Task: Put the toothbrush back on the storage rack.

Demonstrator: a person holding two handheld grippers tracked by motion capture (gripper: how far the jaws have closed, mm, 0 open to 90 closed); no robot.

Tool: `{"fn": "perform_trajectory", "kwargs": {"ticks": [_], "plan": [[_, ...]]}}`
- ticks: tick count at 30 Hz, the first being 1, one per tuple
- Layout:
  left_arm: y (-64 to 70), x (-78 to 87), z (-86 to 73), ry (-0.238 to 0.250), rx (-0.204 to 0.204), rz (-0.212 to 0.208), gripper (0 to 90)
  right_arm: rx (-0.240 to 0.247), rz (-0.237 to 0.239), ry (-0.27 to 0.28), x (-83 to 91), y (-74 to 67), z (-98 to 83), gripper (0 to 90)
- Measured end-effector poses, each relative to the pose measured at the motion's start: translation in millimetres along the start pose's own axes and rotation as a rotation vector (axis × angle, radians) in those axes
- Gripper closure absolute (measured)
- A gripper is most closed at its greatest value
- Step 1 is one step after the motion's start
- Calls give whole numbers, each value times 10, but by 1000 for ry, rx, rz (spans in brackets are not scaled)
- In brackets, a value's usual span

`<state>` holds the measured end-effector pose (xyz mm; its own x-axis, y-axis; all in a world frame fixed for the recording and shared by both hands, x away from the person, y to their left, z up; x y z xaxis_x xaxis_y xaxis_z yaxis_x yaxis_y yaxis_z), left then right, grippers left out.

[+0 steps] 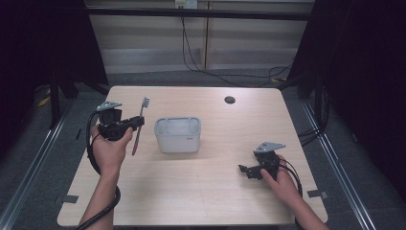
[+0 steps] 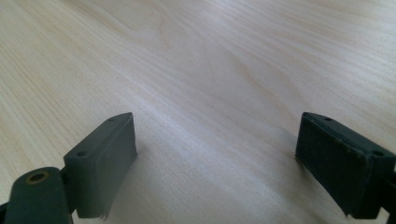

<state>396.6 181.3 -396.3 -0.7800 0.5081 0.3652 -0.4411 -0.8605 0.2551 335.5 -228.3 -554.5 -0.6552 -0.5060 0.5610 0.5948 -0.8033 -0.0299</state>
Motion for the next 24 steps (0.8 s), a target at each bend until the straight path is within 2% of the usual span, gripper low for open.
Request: {"fn": "perform_trajectory", "kwargs": {"ticks": [11, 16, 20, 24], "plan": [[99, -4, 126, 87, -9, -16, 804, 0, 0, 0, 0, 0, 0, 117], [109, -16, 149, 101, -8, -12, 804, 0, 0, 0, 0, 0, 0, 117], [139, -26, 195, 133, -7, -14, 804, 0, 0, 0, 0, 0, 0, 117], [178, -36, 233, 150, -11, -25, 804, 0, 0, 0, 0, 0, 0, 117]]}}
Point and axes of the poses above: each handheld gripper's, and its own axes: x roughly backward along the jaws, z roughly out of its top, y roughly to its right, the point moved 6 cm from there along -x, roughly forward along the jaws, and after that the axes turned 10 degrees about y, right-handed, at the moved point
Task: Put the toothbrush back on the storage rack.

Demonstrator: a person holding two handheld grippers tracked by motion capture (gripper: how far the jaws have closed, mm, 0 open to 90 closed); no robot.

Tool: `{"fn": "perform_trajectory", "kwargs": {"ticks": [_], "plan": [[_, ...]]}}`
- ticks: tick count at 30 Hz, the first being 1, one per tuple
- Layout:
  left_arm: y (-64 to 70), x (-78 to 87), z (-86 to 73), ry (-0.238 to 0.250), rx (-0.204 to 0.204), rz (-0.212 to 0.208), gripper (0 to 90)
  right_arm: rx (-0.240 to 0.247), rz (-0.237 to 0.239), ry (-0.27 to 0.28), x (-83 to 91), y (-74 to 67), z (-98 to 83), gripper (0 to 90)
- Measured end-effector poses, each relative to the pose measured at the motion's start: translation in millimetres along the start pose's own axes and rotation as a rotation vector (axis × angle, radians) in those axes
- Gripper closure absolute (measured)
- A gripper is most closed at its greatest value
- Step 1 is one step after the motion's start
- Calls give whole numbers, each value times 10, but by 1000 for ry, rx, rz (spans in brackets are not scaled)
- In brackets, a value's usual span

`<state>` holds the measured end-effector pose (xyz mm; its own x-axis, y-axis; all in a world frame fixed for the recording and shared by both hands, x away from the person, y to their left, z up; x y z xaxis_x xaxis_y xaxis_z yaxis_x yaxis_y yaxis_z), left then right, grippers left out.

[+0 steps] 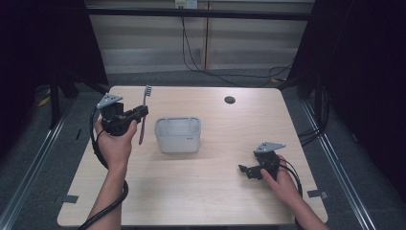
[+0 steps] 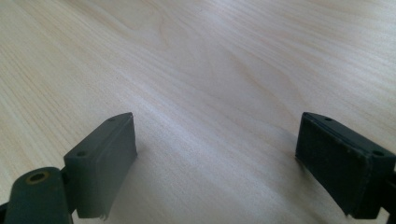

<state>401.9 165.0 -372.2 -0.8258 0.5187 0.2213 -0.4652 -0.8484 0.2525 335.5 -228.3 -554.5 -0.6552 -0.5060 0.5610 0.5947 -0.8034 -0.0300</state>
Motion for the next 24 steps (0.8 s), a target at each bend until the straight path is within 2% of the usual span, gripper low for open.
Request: {"fn": "perform_trajectory", "kwargs": {"ticks": [10, 15, 24], "plan": [[37, -17, 105, 42, 17, -12, 804, 0, 0, 0, 0, 0, 0, 117], [64, -32, 191, 83, 28, -20, 804, 0, 0, 0, 0, 0, 0, 117], [113, -104, 227, 106, 19, -25, 804, 0, 0, 0, 0, 0, 0, 117]]}}
Point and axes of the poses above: each handheld gripper's, and its own axes: x roughly backward along the jaws, z roughly out of its top, y roughly to its right, the point moved 6 cm from there along -x, roughly forward along the jaws, and after that the axes turned 10 degrees about y, right-handed, at the moved point
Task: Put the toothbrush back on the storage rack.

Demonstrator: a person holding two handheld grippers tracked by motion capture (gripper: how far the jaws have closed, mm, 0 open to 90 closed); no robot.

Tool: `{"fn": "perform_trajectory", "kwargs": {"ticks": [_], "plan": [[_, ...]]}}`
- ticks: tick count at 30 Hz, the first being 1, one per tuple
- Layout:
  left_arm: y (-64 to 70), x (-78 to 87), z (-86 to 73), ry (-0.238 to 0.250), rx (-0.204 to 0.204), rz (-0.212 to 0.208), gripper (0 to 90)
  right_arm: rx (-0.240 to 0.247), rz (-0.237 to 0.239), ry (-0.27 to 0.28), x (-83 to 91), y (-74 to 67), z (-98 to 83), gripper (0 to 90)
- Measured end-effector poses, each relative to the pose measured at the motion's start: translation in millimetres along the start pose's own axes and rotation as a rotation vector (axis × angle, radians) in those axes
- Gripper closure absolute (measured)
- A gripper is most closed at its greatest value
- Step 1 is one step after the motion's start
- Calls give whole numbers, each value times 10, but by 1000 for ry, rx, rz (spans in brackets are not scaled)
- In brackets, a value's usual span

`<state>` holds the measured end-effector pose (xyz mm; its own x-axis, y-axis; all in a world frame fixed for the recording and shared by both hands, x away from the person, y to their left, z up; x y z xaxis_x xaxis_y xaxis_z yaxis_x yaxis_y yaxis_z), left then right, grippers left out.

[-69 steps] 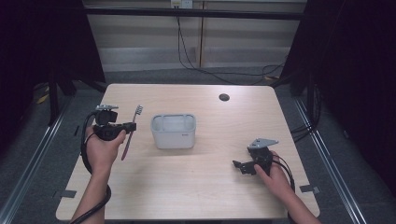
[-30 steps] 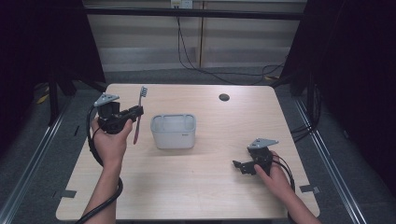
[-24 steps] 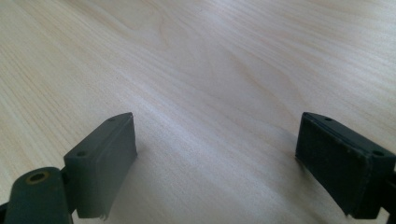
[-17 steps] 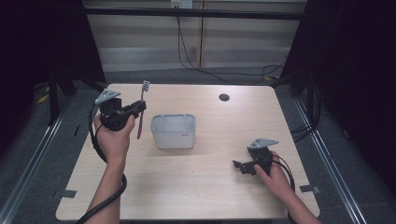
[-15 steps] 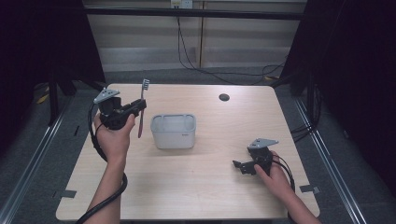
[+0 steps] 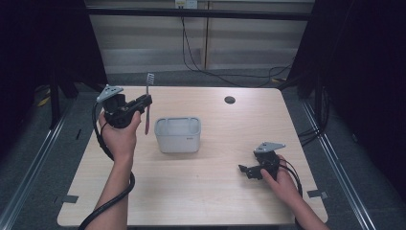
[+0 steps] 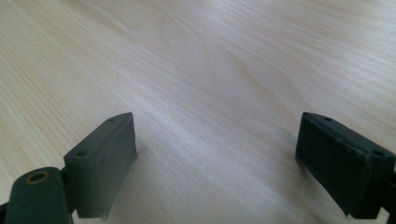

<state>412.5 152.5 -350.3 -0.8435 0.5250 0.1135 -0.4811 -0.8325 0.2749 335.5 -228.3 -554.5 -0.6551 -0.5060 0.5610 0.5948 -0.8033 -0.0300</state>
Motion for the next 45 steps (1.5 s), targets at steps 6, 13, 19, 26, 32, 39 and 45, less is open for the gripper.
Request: {"fn": "perform_trajectory", "kwargs": {"ticks": [6, 13, 19, 26, 32, 39, 45], "plan": [[49, -71, 11, 2, -10, -12, 804, 0, 0, 0, 0, 0, 0, 117], [121, -166, 37, 14, -22, -32, 804, 0, 0, 0, 0, 0, 0, 117], [185, -242, 47, 17, -26, -50, 804, 0, 0, 0, 0, 0, 0, 117], [214, -293, 38, 29, -20, -63, 804, 0, 0, 0, 0, 0, 0, 117], [183, -315, -5, 31, -31, -51, 804, 0, 0, 0, 0, 0, 0, 117], [151, -351, -94, 32, -21, -44, 803, 0, 0, 0, 0, 0, 0, 117], [122, -368, -150, 31, -21, -36, 803, 0, 0, 0, 0, 0, 0, 117]]}}
Point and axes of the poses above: each handheld gripper's, and its own axes: x roughly backward along the jaws, z roughly out of its top, y roughly to its right, the point moved 6 cm from there along -x, roughly forward along the jaws, and after that the axes turned 10 degrees about y, right-handed, at the moved point
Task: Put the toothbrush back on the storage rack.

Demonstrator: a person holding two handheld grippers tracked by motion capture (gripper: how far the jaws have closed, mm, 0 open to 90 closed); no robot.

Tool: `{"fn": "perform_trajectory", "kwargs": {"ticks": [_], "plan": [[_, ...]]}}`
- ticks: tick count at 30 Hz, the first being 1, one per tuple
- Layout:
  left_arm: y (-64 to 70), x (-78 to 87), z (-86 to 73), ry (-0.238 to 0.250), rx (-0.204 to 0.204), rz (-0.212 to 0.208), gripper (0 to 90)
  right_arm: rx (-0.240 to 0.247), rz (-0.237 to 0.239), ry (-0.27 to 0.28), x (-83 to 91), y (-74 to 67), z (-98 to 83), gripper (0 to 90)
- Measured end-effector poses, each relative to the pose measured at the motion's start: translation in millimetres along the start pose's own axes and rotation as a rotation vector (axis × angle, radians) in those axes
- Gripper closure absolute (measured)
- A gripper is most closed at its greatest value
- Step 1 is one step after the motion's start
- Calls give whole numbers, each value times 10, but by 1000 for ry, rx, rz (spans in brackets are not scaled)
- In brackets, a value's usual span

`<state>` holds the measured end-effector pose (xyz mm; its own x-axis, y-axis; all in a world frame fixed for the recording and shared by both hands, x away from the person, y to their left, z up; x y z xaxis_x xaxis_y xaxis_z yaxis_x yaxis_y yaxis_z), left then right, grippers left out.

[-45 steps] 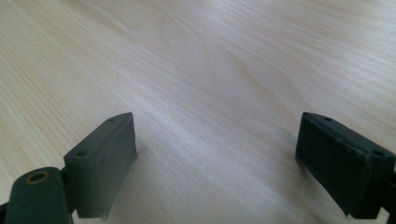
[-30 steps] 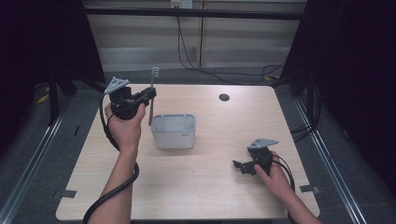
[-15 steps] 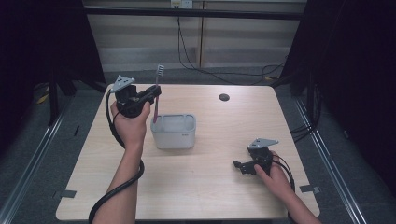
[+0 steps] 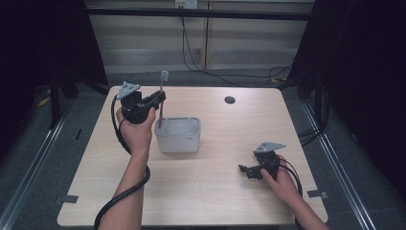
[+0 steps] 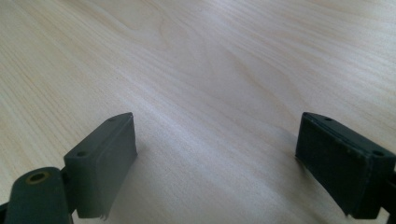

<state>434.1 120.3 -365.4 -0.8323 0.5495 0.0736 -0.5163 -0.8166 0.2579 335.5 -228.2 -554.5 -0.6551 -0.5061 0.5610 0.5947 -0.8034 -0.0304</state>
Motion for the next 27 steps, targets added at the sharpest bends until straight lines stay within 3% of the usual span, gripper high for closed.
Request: {"fn": "perform_trajectory", "kwargs": {"ticks": [27], "plan": [[-88, -3, -244, -5, 14, 12, 801, 0, 0, 0, 0, 0, 0, 117]]}}
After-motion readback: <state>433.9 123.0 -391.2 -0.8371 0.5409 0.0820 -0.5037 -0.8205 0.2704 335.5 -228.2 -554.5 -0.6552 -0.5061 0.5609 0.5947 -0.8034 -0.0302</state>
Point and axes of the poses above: each handheld gripper's, and its own axes: x roughly backward along the jaws, z roughly out of its top, y roughly to its right, the point moved 6 cm from there along -x, roughly forward along the jaws, and after that the axes turned 10 degrees about y, right-handed, at the moved point
